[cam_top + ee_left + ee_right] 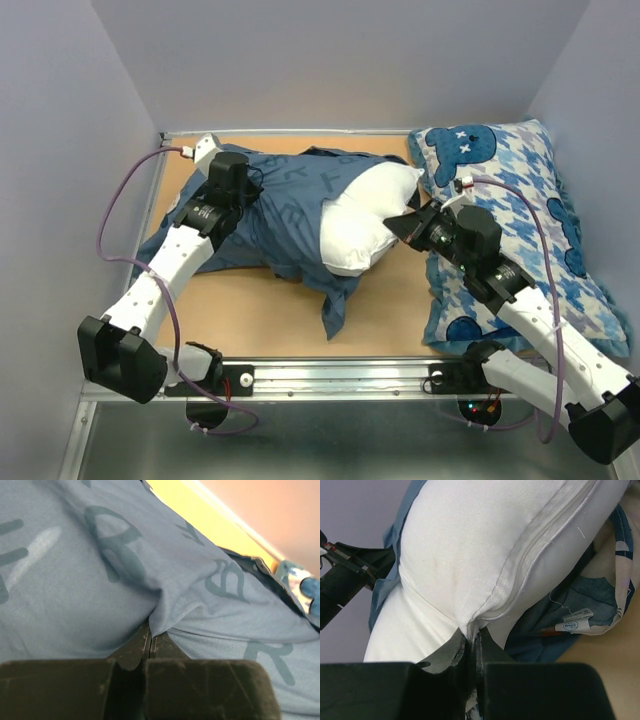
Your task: Remove the pillowcase from the pillow
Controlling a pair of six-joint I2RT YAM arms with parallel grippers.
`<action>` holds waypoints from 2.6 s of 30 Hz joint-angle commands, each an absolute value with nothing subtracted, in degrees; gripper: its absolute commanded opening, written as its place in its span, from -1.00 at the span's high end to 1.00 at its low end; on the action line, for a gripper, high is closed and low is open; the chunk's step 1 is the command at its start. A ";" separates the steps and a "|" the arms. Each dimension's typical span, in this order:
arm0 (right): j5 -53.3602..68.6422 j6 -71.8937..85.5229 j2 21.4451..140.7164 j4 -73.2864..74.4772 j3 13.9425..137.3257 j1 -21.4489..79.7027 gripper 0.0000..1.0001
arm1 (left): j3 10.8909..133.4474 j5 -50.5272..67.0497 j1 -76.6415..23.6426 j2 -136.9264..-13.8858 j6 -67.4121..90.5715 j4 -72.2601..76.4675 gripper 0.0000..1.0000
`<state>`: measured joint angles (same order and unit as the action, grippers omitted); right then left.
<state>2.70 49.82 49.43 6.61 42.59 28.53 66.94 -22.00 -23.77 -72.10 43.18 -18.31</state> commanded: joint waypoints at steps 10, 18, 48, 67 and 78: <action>-2.37 44.04 48.51 13.97 65.71 27.33 0.99 | 68.02 -36.47 -2.46 -79.09 37.97 -14.41 1.00; -2.64 40.44 53.78 17.93 80.84 27.25 0.99 | 72.86 -27.12 -1.58 -82.88 35.78 -13.02 1.00; 10.29 37.62 90.97 8.37 101.36 31.55 0.99 | 57.73 -15.11 -38.50 -60.31 40.43 -5.78 0.05; 1.85 37.27 91.14 -3.42 86.49 45.17 0.99 | 114.50 -25.58 -38.32 -75.74 21.71 -28.55 -0.84; 0.18 37.62 91.67 -6.24 83.32 48.43 0.99 | 117.44 -15.82 -32.79 -85.96 20.48 -33.92 -0.97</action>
<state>2.17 39.29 89.27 -14.39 87.11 48.84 119.77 -18.83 -35.66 -88.01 20.86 -30.37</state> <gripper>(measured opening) 0.097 0.986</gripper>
